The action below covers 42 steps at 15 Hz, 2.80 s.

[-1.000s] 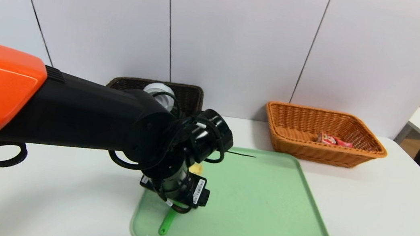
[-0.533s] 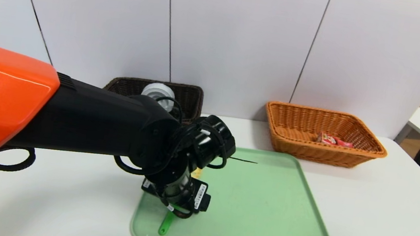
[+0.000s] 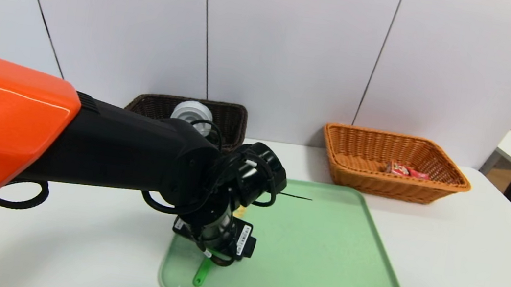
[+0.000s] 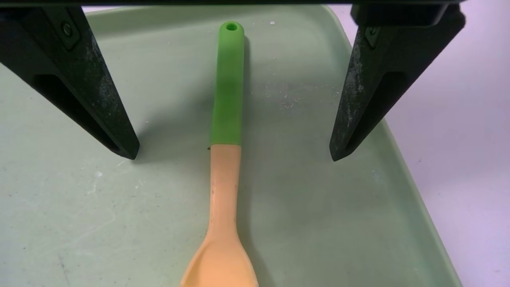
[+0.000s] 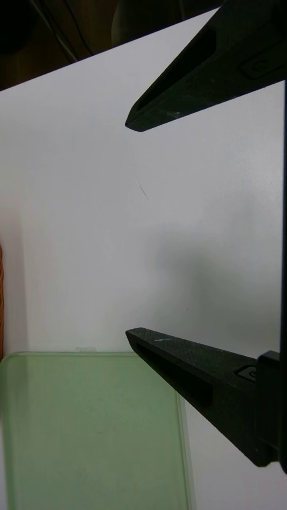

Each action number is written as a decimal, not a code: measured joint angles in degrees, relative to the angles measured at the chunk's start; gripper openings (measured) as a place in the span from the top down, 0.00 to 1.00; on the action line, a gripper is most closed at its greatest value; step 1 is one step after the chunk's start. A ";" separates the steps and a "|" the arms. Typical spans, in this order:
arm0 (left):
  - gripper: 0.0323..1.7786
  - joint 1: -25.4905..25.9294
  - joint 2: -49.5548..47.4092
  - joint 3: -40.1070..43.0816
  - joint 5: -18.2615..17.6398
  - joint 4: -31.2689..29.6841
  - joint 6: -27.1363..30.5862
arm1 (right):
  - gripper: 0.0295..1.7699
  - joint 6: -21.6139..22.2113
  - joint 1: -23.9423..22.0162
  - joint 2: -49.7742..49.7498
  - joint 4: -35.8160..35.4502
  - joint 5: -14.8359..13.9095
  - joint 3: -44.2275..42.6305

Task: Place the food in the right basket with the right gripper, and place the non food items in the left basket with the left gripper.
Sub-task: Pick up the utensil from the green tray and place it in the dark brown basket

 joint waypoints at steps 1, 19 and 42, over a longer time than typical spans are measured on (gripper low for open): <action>0.05 0.00 0.04 0.00 0.00 0.00 0.00 | 0.04 0.02 0.00 0.00 0.00 0.02 0.00; 0.94 1.02 0.56 0.28 0.11 0.16 -2.08 | 0.04 -0.06 0.09 -0.20 0.06 0.09 -1.94; 0.94 12.85 -10.17 -24.20 0.48 -3.50 9.41 | 0.04 0.02 0.09 -1.61 0.44 0.05 -0.63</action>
